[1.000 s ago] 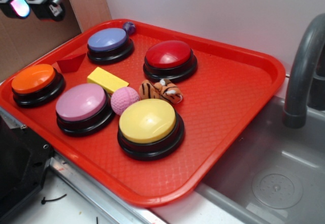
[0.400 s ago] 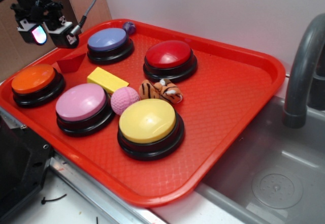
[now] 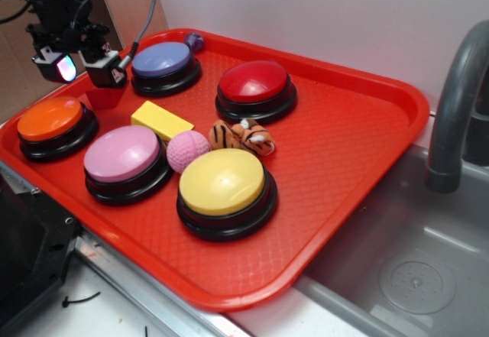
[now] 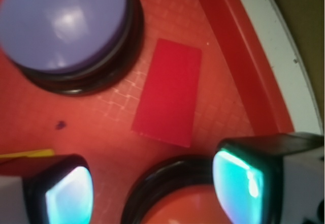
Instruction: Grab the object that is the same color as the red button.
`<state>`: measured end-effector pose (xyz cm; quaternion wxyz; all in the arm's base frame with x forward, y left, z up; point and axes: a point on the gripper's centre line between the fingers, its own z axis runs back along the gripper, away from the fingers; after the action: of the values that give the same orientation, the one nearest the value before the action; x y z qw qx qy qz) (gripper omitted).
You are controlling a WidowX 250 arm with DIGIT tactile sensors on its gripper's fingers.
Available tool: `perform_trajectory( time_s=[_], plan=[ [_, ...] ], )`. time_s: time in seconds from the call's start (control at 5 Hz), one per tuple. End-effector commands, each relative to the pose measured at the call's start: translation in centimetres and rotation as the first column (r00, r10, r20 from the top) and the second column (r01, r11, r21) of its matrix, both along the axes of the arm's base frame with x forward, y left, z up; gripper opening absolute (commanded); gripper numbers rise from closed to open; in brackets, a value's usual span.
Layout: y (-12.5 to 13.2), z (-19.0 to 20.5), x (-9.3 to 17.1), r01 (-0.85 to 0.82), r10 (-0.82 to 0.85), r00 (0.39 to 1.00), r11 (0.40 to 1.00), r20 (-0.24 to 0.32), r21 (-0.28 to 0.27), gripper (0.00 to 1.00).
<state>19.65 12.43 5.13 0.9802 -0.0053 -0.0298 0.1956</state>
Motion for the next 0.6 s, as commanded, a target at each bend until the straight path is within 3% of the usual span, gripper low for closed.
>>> perform_trajectory(
  time_s=[0.0, 0.4],
  plan=[
    [0.33, -1.16, 1.61, 0.005, -0.006, 1.0, 1.0, 0.009, 0.025, 1.0],
    [0.87, -1.94, 2.22, -0.019, 0.019, 1.0, 1.0, -0.002, 0.025, 1.0]
  ],
)
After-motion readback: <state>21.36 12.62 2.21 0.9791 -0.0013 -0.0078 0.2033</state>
